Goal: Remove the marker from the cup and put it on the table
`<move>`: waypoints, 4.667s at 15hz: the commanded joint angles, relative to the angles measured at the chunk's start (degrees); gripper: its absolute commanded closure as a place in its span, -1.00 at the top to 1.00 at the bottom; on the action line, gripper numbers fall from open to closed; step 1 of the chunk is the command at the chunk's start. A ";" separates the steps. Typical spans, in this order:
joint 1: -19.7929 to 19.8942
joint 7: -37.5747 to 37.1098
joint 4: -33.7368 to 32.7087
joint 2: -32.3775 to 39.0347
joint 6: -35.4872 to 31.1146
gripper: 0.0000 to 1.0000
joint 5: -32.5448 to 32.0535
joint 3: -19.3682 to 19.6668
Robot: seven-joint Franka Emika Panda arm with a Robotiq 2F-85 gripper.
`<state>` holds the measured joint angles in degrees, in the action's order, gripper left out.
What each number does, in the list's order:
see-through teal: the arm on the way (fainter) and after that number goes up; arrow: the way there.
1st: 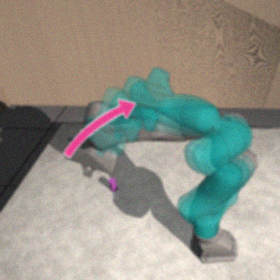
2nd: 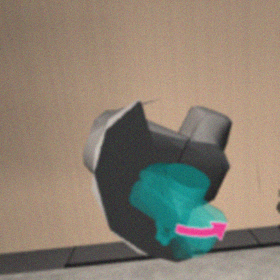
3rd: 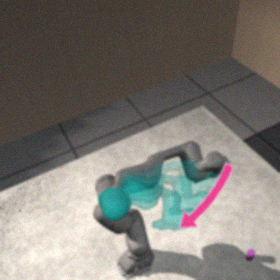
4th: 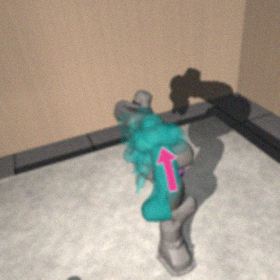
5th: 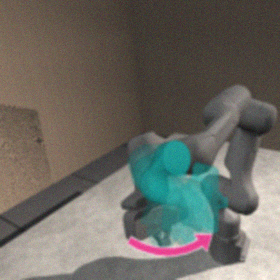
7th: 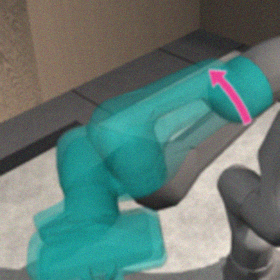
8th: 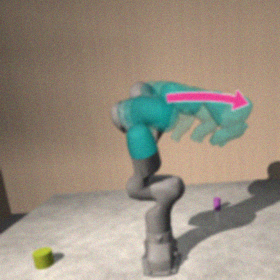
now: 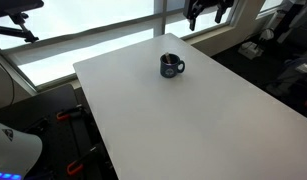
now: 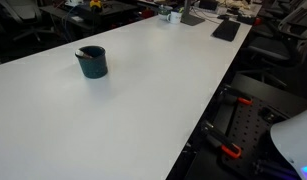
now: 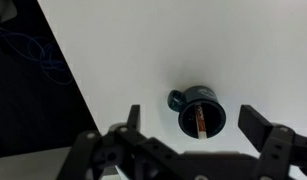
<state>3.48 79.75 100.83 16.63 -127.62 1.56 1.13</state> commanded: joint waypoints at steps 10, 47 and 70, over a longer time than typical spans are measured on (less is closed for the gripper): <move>5.81 17.46 -10.75 9.37 4.09 1.00 18.84 -7.85; -2.77 1.35 -29.07 32.56 11.75 1.00 7.11 -8.82; -3.40 -2.40 -28.23 33.13 15.76 0.28 5.94 -9.66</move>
<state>0.01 79.45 73.85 49.54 -114.07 8.90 -7.84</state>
